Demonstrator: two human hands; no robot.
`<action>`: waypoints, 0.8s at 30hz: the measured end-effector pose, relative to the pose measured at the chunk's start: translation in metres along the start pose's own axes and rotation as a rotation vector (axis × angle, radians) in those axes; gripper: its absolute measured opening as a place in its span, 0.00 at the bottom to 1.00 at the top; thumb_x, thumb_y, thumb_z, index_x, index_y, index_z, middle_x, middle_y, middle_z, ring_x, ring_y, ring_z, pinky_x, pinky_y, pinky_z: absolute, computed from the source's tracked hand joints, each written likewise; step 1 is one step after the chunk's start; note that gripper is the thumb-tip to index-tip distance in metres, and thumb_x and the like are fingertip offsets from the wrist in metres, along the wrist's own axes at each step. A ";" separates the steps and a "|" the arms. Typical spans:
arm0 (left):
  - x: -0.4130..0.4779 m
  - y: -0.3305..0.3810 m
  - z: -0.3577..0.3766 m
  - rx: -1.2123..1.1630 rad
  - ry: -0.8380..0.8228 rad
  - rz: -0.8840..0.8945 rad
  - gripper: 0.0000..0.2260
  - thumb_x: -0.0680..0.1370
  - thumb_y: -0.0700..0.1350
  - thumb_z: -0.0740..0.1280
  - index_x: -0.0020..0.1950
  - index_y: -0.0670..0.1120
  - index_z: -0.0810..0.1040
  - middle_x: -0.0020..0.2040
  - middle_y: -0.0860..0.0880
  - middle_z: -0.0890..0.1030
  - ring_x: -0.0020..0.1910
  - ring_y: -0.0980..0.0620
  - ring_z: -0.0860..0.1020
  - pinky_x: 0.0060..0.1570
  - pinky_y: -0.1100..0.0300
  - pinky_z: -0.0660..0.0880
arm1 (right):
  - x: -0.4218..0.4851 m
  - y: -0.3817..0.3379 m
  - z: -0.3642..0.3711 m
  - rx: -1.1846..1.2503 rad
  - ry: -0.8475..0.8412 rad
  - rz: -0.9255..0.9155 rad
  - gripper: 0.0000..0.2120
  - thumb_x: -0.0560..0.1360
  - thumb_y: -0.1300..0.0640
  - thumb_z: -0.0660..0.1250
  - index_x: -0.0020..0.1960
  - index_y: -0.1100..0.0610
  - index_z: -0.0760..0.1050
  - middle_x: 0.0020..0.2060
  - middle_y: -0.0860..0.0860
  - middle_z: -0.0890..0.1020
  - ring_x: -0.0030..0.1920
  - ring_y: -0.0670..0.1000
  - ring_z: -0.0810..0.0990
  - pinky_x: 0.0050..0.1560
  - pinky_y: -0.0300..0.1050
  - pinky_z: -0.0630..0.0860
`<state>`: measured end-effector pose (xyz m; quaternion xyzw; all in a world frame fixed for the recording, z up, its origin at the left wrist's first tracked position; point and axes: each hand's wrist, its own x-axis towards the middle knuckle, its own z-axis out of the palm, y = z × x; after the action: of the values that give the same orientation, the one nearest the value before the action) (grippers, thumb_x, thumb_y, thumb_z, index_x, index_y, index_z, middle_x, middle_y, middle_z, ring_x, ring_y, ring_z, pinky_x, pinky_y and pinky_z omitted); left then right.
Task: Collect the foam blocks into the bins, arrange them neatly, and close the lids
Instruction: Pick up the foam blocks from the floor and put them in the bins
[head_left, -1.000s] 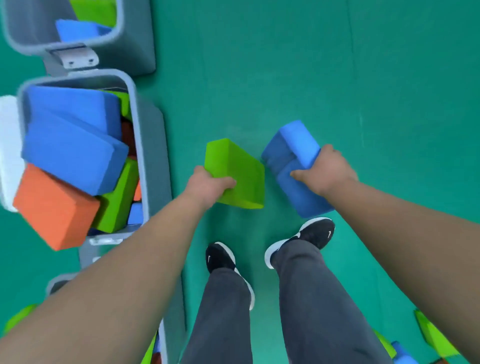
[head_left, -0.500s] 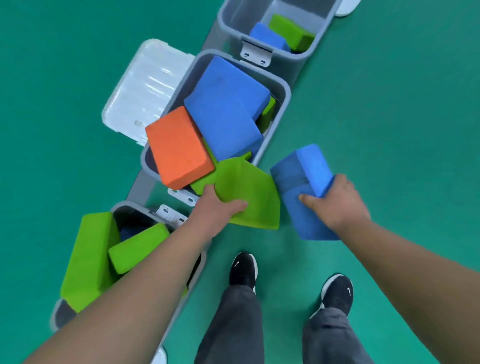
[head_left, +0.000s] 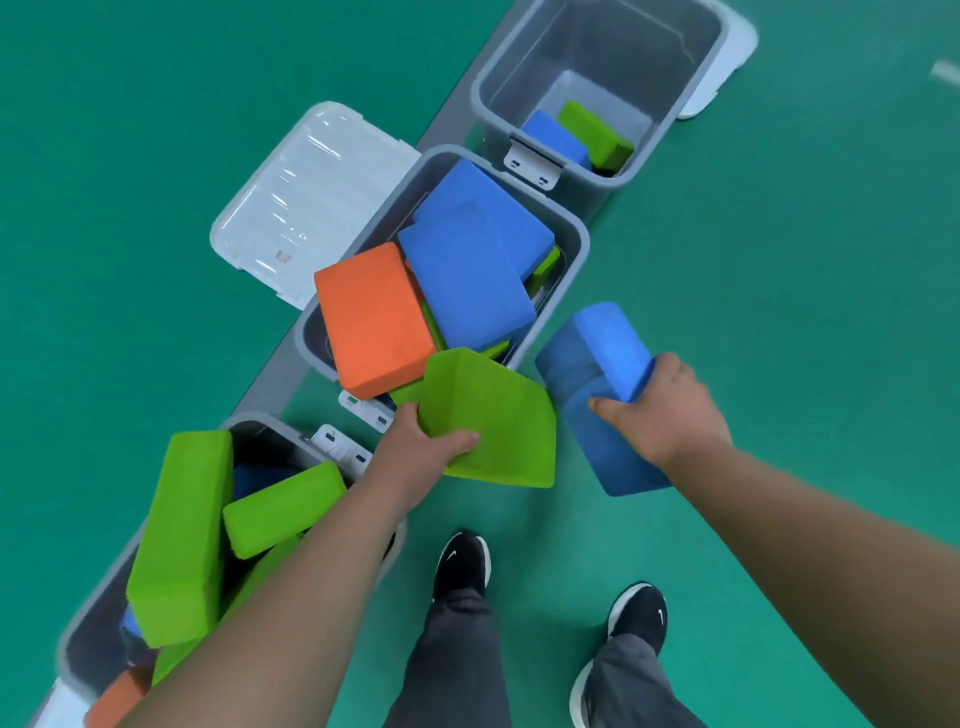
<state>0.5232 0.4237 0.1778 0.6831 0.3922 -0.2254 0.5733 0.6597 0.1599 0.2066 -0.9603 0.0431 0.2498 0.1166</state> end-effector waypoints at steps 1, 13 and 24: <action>0.000 0.012 0.000 -0.009 -0.009 0.021 0.32 0.70 0.55 0.80 0.70 0.53 0.71 0.61 0.55 0.81 0.57 0.54 0.82 0.60 0.51 0.78 | 0.001 -0.002 -0.009 0.002 0.019 0.013 0.37 0.66 0.32 0.74 0.60 0.59 0.69 0.58 0.59 0.77 0.57 0.64 0.78 0.56 0.59 0.78; 0.065 0.114 0.080 0.060 0.039 0.070 0.27 0.68 0.58 0.80 0.60 0.53 0.73 0.56 0.55 0.82 0.53 0.56 0.82 0.56 0.50 0.80 | 0.104 0.028 -0.026 0.309 0.059 0.229 0.37 0.68 0.34 0.76 0.60 0.59 0.67 0.55 0.55 0.73 0.54 0.63 0.78 0.53 0.61 0.78; 0.161 0.295 0.211 0.173 0.226 0.162 0.20 0.70 0.58 0.78 0.54 0.52 0.74 0.47 0.58 0.80 0.43 0.61 0.79 0.37 0.60 0.72 | 0.271 0.094 -0.124 0.323 -0.012 0.166 0.34 0.69 0.43 0.76 0.64 0.61 0.66 0.60 0.59 0.73 0.57 0.64 0.77 0.57 0.60 0.77</action>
<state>0.8826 0.2554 0.1842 0.7803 0.3770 -0.1333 0.4808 0.9411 0.0317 0.1602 -0.9207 0.1613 0.2540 0.2485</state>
